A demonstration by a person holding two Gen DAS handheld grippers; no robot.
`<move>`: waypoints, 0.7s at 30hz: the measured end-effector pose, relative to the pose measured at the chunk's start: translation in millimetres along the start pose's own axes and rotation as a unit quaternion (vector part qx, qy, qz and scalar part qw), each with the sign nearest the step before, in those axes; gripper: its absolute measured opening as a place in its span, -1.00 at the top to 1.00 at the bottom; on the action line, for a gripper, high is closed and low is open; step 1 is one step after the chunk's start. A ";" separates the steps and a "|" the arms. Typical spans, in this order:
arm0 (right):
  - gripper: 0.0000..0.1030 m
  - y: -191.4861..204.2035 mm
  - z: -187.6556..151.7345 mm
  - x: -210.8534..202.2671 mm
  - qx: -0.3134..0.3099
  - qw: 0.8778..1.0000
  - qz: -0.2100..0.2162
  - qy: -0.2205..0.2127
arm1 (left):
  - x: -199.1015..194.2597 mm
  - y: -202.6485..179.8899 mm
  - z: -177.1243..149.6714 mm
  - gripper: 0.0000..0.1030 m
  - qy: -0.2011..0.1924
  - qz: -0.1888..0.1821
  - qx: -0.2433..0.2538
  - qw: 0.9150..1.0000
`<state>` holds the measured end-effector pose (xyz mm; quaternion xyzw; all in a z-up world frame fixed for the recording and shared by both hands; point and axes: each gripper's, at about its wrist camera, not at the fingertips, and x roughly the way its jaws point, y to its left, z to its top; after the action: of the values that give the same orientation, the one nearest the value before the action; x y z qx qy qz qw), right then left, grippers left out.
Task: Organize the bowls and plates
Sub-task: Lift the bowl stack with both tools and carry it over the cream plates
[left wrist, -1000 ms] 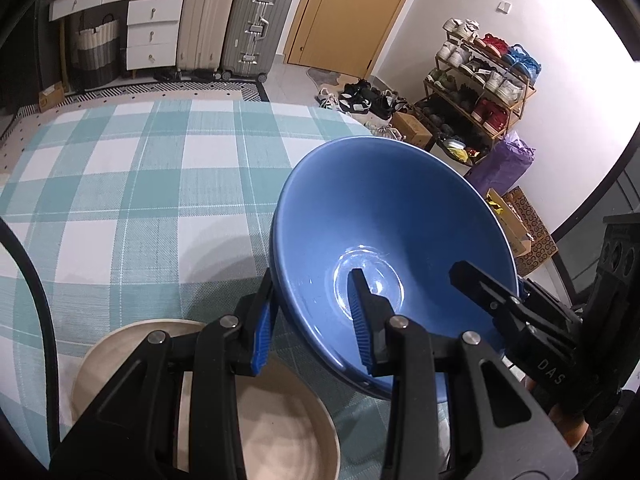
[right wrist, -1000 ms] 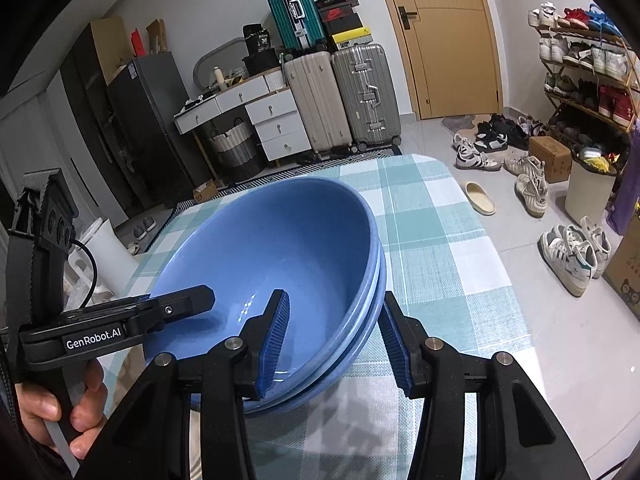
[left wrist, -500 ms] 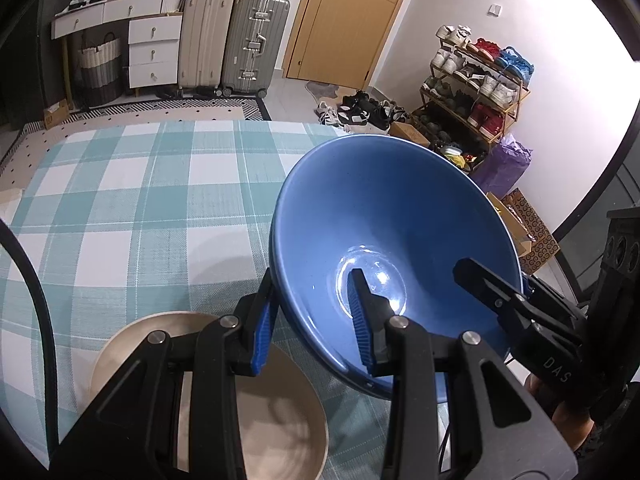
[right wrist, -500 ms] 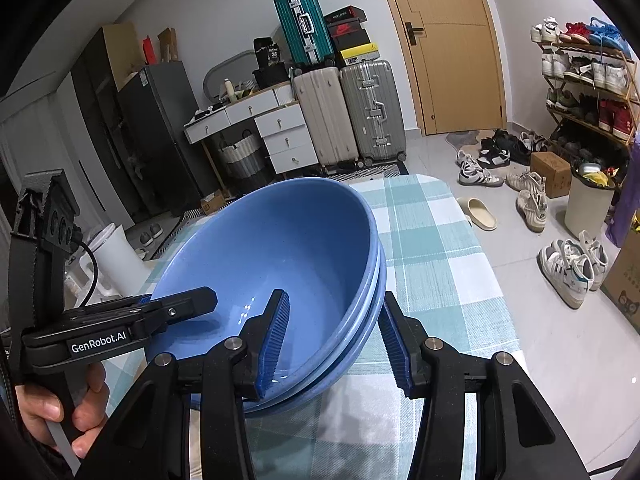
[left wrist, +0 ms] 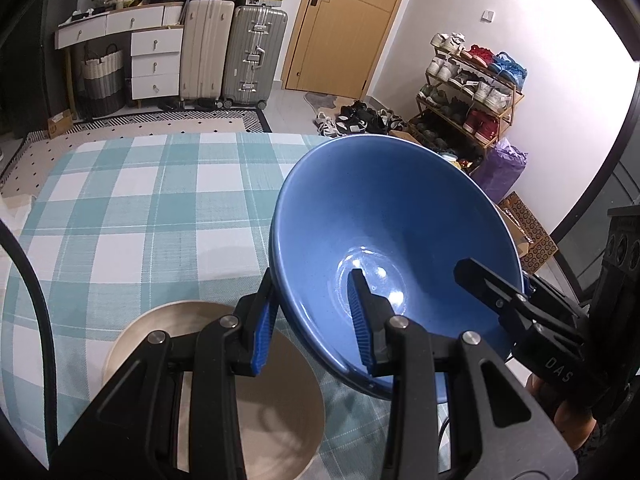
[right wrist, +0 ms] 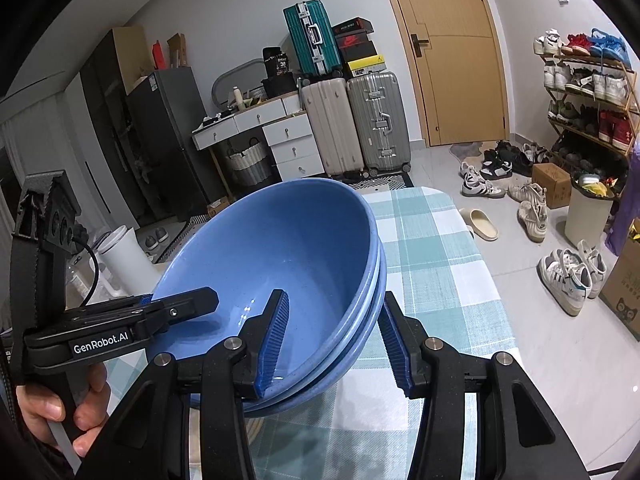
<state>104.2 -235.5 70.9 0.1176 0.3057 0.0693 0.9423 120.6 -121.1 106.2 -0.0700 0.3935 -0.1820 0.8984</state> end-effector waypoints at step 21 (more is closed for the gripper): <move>0.08 40.8 -16.4 -31.1 -0.021 1.000 0.003 -0.008 | -61.5 5.4 -28.1 0.39 -0.025 0.012 -0.008 1.000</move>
<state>67.1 -199.6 86.2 0.0991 0.2958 0.0779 0.9469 63.0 -92.1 127.5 -0.0767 0.3732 -0.1667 0.9094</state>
